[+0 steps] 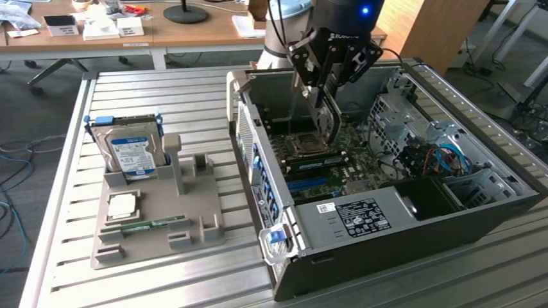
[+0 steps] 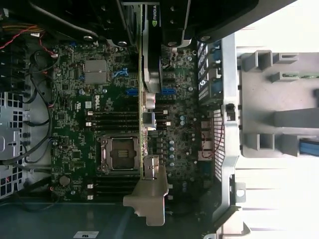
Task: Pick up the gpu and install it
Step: 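Pick up the gpu and move the gpu toward the slot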
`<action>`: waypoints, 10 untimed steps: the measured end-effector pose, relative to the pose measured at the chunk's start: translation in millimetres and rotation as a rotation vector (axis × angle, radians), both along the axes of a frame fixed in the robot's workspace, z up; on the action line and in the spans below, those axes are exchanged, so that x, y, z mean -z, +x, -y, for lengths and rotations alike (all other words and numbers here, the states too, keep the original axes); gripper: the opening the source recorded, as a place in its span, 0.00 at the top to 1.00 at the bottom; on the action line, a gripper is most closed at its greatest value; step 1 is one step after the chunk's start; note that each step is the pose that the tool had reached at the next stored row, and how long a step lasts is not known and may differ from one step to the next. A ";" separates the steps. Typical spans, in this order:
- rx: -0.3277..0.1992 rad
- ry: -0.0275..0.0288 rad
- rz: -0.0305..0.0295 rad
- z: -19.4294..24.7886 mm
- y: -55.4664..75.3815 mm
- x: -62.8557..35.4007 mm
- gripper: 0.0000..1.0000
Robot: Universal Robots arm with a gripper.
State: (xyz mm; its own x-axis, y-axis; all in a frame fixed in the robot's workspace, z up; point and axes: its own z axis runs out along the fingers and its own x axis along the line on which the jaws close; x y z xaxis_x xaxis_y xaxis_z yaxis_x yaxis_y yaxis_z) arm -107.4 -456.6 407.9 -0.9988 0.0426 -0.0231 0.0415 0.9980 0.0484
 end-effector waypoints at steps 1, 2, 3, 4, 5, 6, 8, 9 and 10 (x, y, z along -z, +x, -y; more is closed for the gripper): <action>0.000 0.0000 0.0000 0.0 1.3 0.0 0.73; 0.000 -0.0001 -0.0001 0.0 2.6 0.0 0.73; 0.000 0.0000 0.0000 0.0 4.0 0.0 0.73; 0.000 0.0000 0.0000 0.0 5.5 0.0 0.73; 0.000 0.0001 0.0000 0.0 7.1 0.0 0.73; 0.000 0.0002 0.0000 0.0 8.6 0.0 0.73; 0.000 0.0004 0.0000 0.0 11.7 0.0 0.73; 0.000 0.0006 0.0000 0.0 13.1 0.0 0.73; 0.000 0.0006 -0.0001 0.0 14.3 0.0 0.73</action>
State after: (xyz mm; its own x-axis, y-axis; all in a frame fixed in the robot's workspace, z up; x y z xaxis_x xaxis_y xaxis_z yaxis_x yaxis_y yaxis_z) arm -93.0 -456.7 407.9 -0.9988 0.0424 -0.0230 0.0412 0.9979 0.0490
